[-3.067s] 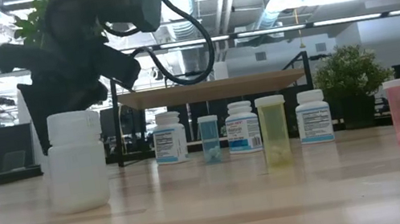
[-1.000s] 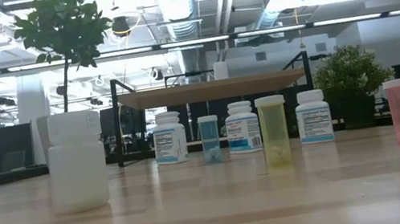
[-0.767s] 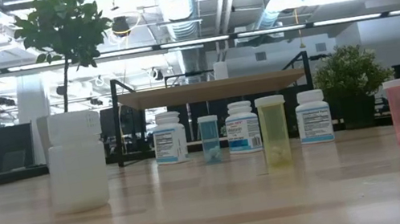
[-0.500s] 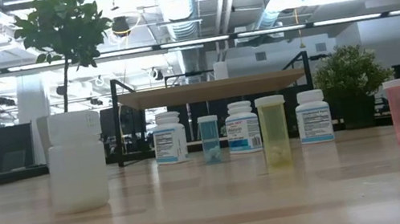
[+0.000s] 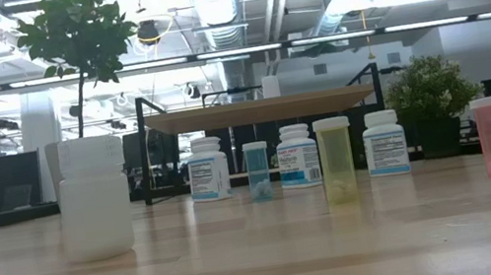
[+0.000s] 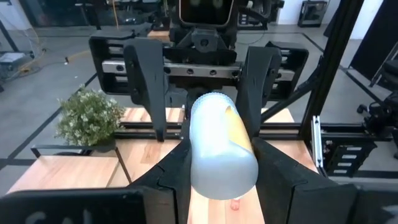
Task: Pick and place medicine bottles onto shelf by color
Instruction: Put the top white pill bottle on the shelf, then adjust the left white pill bottle on the shelf, then put the white pill bottle on the shelf
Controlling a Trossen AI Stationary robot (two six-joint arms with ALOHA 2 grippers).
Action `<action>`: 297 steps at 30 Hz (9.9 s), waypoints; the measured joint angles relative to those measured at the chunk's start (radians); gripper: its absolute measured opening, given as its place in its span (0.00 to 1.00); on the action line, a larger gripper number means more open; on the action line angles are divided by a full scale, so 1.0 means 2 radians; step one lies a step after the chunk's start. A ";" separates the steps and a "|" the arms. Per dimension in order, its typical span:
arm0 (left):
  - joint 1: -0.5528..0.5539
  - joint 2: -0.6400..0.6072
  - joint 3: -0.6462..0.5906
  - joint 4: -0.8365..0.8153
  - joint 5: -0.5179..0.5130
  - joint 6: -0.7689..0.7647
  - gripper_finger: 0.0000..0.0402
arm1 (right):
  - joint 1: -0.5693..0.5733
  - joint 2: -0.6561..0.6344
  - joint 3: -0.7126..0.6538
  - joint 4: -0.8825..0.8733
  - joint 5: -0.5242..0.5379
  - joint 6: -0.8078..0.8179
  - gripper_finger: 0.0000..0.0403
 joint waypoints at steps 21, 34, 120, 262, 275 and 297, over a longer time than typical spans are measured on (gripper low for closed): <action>0.000 -0.001 0.000 -0.010 -0.006 -0.001 0.34 | 0.000 0.001 0.000 -0.003 0.000 0.000 0.32; 0.000 -0.045 0.000 -0.118 -0.047 -0.059 0.53 | 0.001 -0.037 0.000 -0.096 0.015 0.027 0.32; 0.004 0.040 -0.002 -0.246 -0.054 -0.133 0.55 | -0.298 0.237 0.375 -0.714 0.052 0.052 0.59; 0.285 0.319 0.054 0.153 0.026 -0.120 0.00 | 0.181 -0.075 0.385 -0.792 0.169 0.271 0.30; 0.247 0.282 0.237 -0.174 0.009 -0.072 0.00 | 0.182 -0.074 0.385 -0.793 0.169 0.271 0.30; 0.007 0.211 0.298 -0.540 0.074 -0.165 0.31 | 0.159 0.017 0.385 -0.789 0.171 0.245 0.30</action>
